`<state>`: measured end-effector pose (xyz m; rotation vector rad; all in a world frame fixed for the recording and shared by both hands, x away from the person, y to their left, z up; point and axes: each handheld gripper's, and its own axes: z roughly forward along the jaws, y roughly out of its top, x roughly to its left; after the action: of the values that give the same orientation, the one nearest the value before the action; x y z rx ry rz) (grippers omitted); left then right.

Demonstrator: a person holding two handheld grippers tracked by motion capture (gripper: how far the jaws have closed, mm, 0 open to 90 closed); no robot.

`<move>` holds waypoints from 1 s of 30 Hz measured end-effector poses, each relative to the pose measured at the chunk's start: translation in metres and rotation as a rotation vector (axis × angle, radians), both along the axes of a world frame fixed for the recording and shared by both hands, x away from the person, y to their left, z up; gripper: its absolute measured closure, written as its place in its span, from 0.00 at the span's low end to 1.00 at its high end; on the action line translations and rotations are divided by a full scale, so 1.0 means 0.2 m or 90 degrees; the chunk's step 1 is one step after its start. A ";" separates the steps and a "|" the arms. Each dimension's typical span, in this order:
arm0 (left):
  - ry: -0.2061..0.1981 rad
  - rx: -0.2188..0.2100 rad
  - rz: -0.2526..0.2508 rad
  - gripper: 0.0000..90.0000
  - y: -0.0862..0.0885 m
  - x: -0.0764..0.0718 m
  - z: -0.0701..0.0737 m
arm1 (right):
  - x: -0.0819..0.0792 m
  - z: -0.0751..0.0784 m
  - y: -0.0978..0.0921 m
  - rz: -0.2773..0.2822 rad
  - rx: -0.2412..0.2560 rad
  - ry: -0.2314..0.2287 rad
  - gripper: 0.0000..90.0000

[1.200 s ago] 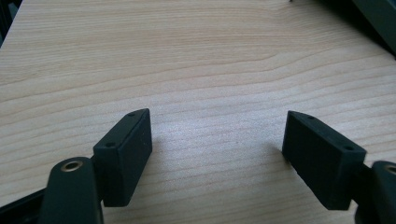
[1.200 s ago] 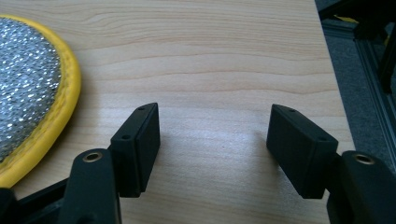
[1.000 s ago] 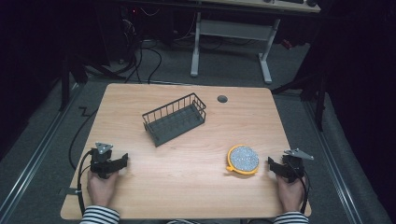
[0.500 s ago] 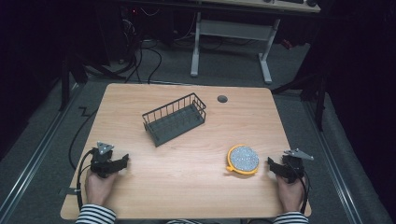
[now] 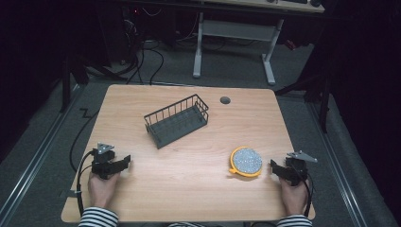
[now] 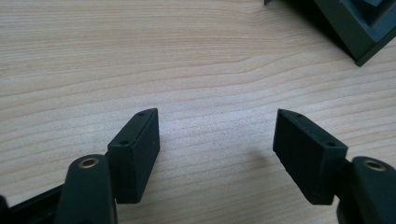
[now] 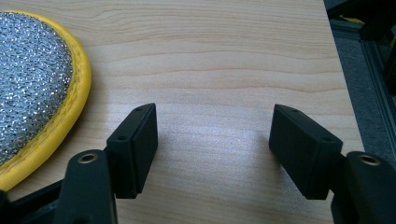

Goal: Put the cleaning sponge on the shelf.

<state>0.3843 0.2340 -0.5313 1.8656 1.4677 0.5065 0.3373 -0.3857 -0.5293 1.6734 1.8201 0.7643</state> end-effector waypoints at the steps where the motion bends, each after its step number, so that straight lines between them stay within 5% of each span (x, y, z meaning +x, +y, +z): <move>1: 0.000 -0.005 0.000 0.36 0.00 0.00 0.00 | 0.00 0.00 0.00 0.000 0.001 0.000 0.37; 7: -0.005 -0.011 -0.014 0.36 -0.03 -0.01 0.05 | 0.00 0.00 0.00 0.003 0.000 -0.001 0.37; 13: -0.014 0.013 -0.038 0.36 -0.08 0.02 0.13 | 0.00 0.00 0.00 0.013 -0.001 -0.003 0.39; 30: -0.027 -0.008 -0.094 0.33 -0.18 0.15 0.37 | 0.00 0.00 0.00 0.021 0.000 -0.003 0.39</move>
<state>0.4144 0.1982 -0.4569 1.9244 1.2915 0.4615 0.3370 -0.3847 -0.5295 1.6432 1.8485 0.7813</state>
